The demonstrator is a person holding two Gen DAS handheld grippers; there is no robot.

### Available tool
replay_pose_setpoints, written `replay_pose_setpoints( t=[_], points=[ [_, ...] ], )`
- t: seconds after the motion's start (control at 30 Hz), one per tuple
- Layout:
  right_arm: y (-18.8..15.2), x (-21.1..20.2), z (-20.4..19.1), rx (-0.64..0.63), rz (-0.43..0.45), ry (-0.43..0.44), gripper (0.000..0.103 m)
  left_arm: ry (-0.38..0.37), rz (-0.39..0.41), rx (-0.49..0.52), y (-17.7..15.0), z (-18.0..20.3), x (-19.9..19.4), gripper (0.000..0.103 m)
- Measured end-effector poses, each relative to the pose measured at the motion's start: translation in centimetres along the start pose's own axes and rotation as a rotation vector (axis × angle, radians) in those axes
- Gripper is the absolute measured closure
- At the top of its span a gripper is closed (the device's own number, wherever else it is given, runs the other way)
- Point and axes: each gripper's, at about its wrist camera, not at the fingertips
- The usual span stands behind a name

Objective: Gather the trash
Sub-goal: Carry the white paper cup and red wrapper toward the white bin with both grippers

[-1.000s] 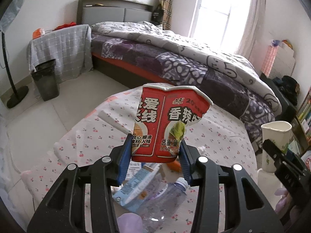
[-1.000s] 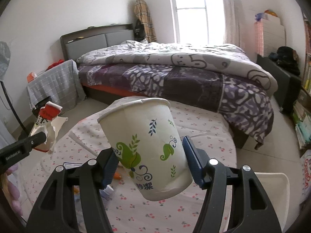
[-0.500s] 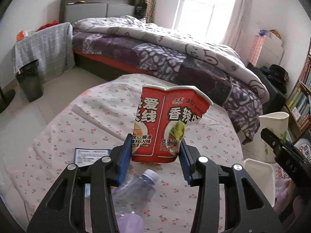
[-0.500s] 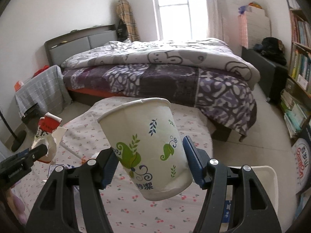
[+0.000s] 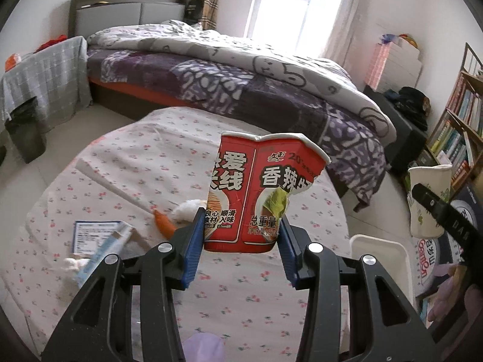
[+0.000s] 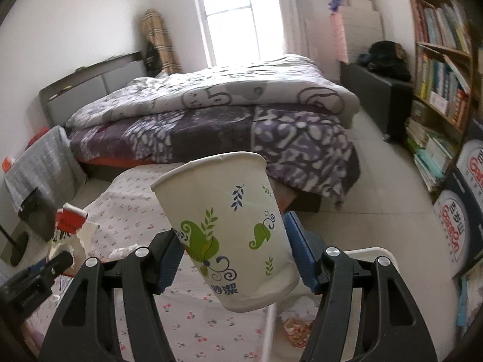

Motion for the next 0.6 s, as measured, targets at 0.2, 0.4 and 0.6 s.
replay_pose_setpoints(
  t=[0.2, 0.4, 0.6],
  points=[
    [-0.1, -0.5, 4.1, 0.062, -0.012, -0.052, 0.04, -0.04, -0.03, 0.021, -1.2, 3.2, 1.1, 0.06],
    [-0.5, -1.0, 7.9, 0.118, -0.029, -0.105, 0.04, -0.089, -0.05, 0.052, -2.3, 6.3, 1.7, 0.06],
    [-0.7, -1.9, 10.8, 0.14, -0.019, -0.162, 0.038, -0.133, -0.079, 0.099, -3.7, 9.8, 2.3, 0.06]
  ],
)
Point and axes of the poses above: each gripper's, at about its wrist camera, not at the fingertips, and x roughly the way its jaws point, z to its right, y to its top, and after that the axes turned 8 degrees about -x, right-handed
